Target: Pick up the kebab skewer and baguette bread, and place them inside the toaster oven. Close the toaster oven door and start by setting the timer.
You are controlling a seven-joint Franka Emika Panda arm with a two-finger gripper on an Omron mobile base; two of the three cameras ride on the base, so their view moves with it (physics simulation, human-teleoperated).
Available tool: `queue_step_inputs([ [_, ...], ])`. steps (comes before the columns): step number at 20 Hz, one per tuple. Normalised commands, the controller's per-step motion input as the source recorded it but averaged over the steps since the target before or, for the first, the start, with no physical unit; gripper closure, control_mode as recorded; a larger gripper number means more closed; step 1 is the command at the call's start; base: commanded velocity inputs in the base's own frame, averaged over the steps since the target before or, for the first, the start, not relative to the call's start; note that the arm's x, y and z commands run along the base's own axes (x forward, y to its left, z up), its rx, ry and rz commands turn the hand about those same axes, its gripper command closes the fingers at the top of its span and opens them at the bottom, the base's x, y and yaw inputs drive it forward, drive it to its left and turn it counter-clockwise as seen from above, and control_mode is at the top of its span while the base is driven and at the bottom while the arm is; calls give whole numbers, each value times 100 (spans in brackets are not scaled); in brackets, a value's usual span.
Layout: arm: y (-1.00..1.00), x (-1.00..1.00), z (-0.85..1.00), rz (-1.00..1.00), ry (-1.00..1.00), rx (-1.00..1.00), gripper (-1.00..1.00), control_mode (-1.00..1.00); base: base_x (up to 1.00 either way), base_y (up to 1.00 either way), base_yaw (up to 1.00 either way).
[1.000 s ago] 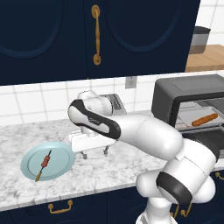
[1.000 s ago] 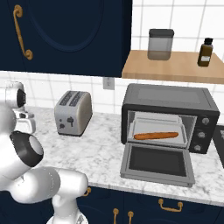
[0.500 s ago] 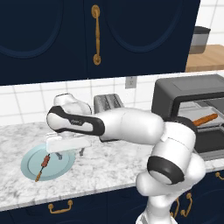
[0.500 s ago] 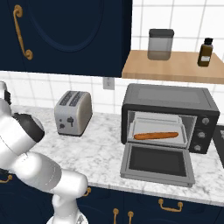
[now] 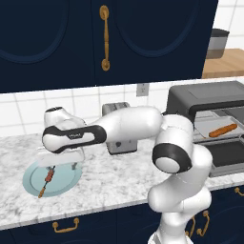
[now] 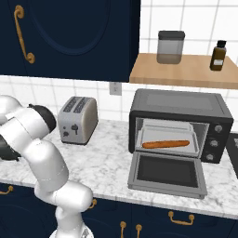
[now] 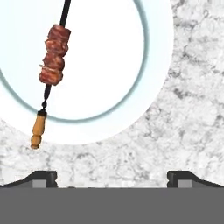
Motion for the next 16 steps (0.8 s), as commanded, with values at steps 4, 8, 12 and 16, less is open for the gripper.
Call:
queue_step_inputs([
  [4,36,38,-39,0,-9,0,-100,-100,0,0,0],
  [8,32,41,-32,0,-12,0,-100,-100,0,0,0],
  [12,17,18,-17,0,-4,0,-100,-100,0,0,0],
  [16,4,21,-21,0,-6,0,-100,-100,0,0,0],
])
